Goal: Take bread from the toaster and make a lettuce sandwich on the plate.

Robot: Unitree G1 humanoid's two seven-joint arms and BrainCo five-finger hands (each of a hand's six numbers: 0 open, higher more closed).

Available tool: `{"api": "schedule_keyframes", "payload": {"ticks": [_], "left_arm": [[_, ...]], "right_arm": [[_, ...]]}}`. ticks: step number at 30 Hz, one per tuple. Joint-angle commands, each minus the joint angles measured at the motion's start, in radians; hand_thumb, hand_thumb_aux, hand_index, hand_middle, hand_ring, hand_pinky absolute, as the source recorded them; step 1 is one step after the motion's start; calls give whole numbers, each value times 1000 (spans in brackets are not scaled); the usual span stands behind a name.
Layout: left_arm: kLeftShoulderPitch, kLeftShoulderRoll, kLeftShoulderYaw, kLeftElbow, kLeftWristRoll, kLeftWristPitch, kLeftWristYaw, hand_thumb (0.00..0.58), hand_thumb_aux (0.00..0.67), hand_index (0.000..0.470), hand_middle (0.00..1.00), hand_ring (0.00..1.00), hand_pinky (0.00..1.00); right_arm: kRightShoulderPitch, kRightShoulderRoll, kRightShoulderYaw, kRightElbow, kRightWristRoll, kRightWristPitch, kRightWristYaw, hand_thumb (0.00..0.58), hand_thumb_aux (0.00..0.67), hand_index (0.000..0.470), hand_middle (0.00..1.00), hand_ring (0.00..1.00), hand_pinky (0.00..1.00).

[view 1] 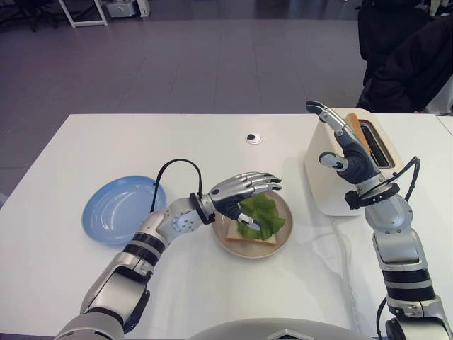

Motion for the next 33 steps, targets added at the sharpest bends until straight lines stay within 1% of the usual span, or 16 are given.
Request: {"api": "schedule_keyframes", "payload": {"ticks": [1, 3, 7, 10, 12, 15, 18, 23, 29, 30, 31, 32, 33], "left_arm": [[-1, -18, 20, 20, -63, -31, -9, 0, 0, 0, 0, 0, 0], [9, -17, 44, 5, -145, -57, -25, 0, 0, 0, 0, 0, 0], [28, -12, 98, -50, -343, -84, -76, 0, 0, 0, 0, 0, 0], [36, -10, 121, -63, -387, -84, -111, 0, 0, 0, 0, 0, 0], [40, -9, 136, -63, -397, -83, -127, 0, 0, 0, 0, 0, 0], [44, -12, 160, -57, -397, -83, -142, 0, 0, 0, 0, 0, 0], [43, -19, 175, -46, -387, -83, -154, 0, 0, 0, 0, 0, 0], [47, -24, 189, -39, -379, -83, -168, 0, 0, 0, 0, 0, 0], [45, -33, 198, -24, -370, -87, -178, 0, 0, 0, 0, 0, 0], [44, -34, 200, -21, -367, -88, -178, 0, 0, 0, 0, 0, 0], [42, -35, 201, -18, -363, -88, -178, 0, 0, 0, 0, 0, 0], [40, -37, 202, -15, -361, -89, -178, 0, 0, 0, 0, 0, 0], [39, -38, 203, -13, -359, -90, -178, 0, 0, 0, 0, 0, 0]], "right_arm": [[-34, -9, -62, 11, -38, 8, -63, 0, 0, 0, 0, 0, 0], [-43, -25, -118, 1, -110, 32, -135, 0, 0, 0, 0, 0, 0], [-36, -106, -216, 15, -278, 90, -245, 0, 0, 0, 0, 0, 0], [-12, -165, -244, 56, -367, 143, -273, 0, 0, 0, 0, 0, 0], [-2, -188, -223, 92, -407, 170, -265, 0, 0, 0, 0, 0, 0], [9, -212, -154, 174, -462, 201, -235, 0, 0, 0, 0, 0, 0], [33, -234, -99, 223, -477, 214, -181, 0, 0, 0, 0, 0, 0], [68, -269, -62, 220, -457, 204, -116, 0, 0, 0, 0, 0, 0], [69, -289, -33, 236, -459, 202, -103, 0, 0, 0, 0, 0, 0], [60, -286, -27, 239, -461, 201, -106, 75, 45, 31, 0, 0, 0], [52, -283, -21, 242, -462, 199, -111, 420, 318, 223, 0, 0, 0], [43, -280, -15, 241, -461, 196, -116, 574, 604, 424, 0, 0, 0], [36, -276, -12, 240, -458, 193, -122, 580, 670, 470, 0, 0, 0]]}}
